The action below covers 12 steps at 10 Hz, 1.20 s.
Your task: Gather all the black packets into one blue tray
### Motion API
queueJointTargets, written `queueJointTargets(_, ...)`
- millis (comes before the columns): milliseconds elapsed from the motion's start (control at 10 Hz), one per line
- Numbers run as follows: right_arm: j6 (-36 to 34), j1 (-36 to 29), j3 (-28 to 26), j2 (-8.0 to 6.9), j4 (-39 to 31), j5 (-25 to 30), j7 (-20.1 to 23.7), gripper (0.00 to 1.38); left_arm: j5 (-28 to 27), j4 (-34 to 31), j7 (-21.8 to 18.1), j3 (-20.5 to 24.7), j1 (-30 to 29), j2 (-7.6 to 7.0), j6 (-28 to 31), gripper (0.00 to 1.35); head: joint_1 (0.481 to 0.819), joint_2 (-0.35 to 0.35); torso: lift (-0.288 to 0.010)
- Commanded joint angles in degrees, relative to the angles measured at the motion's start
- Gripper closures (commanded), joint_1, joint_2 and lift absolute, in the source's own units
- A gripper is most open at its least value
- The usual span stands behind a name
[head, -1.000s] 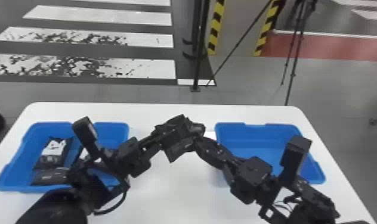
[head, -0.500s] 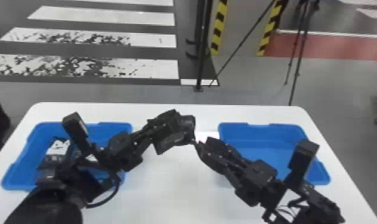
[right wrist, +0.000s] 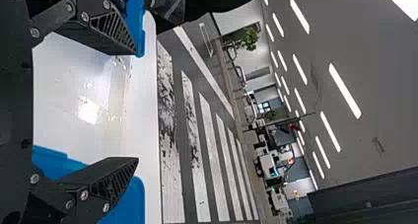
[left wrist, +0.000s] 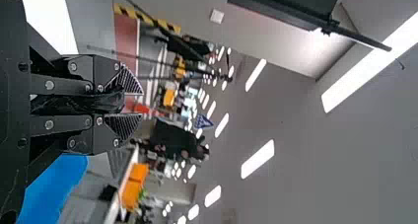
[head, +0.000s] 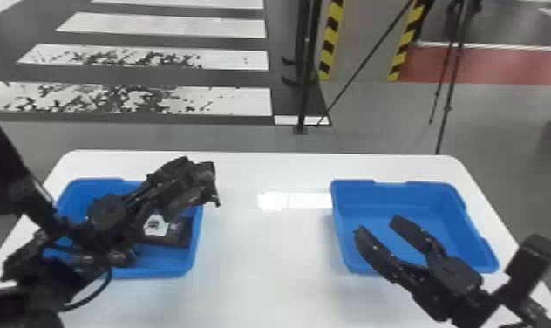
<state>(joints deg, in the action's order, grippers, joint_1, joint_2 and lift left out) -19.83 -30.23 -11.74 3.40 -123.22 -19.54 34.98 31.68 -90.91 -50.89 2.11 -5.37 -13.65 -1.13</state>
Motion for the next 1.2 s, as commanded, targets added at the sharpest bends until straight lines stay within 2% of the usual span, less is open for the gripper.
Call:
queueJointTargets(0, 0.43, -2.11, -1.86, -0.59, -0.46, 0.00, 0.00, 0.22, -6.66, 0.00, -0.53, 7.83, -1.66, -0.85, 0.43, 1.21, 0.695, -0.041, -0.110)
queueJointTargets(200, 2.40, -3.94, -3.91, -1.55, -0.32, 0.23, -0.35, 0.23, -17.17, 0.00, -0.97, 15.72, -2.64, -1.64, 1.55, 1.21, 0.695, 0.023, -0.110)
queueJointTargets(300, 2.68, -5.35, -5.51, -2.34, -0.46, 0.00, -0.79, 0.23, -22.08, 0.14, -0.26, 19.26, -3.06, -1.56, 1.27, 1.20, 0.695, 0.058, -0.110)
queueJointTargets(400, 2.68, -6.47, -6.31, -2.70, -0.60, -0.34, -0.79, 0.23, -25.63, 0.14, 1.67, 21.55, -3.77, -1.64, -0.42, 0.95, 0.695, 0.093, -0.110)
queueJointTargets(500, 2.96, -7.32, -6.89, -2.78, -0.60, -0.46, -0.79, 0.23, -28.37, 0.28, 2.81, 22.92, -3.91, -1.73, -0.70, 0.30, 0.695, 0.129, -0.110)
queueJointTargets(600, 5.21, -8.44, -8.03, -3.22, -0.60, -0.46, -0.88, 0.23, -28.48, 0.28, 2.99, 23.37, -4.33, -1.82, -2.95, 0.00, 0.695, 0.156, -0.110)
queueJointTargets(700, 8.87, -10.13, -9.51, -3.45, -0.60, -0.80, -1.58, 0.23, -25.63, 0.14, 2.99, 23.15, -6.58, -1.47, -5.06, 0.13, 0.695, 0.166, -0.110)
queueJointTargets(800, 13.51, -11.82, -10.54, -3.45, 0.38, -1.60, -1.93, 0.23, -20.03, 0.00, 3.25, 22.92, -9.95, -0.50, -8.85, 0.23, 0.695, 0.149, -0.110)
queueJointTargets(900, 17.02, -13.22, -10.77, -3.45, 2.49, -3.77, -2.11, 0.22, -14.54, -0.85, 3.87, 22.46, -13.75, 0.73, -12.23, 0.27, 0.695, 0.134, -0.110)
queueJointTargets(1100, 22.23, -17.72, -11.34, -3.45, 3.76, -6.17, -3.51, 0.23, -7.69, -13.50, 8.97, 21.43, -27.53, 3.89, -13.49, 0.28, 0.695, 0.085, -0.110)
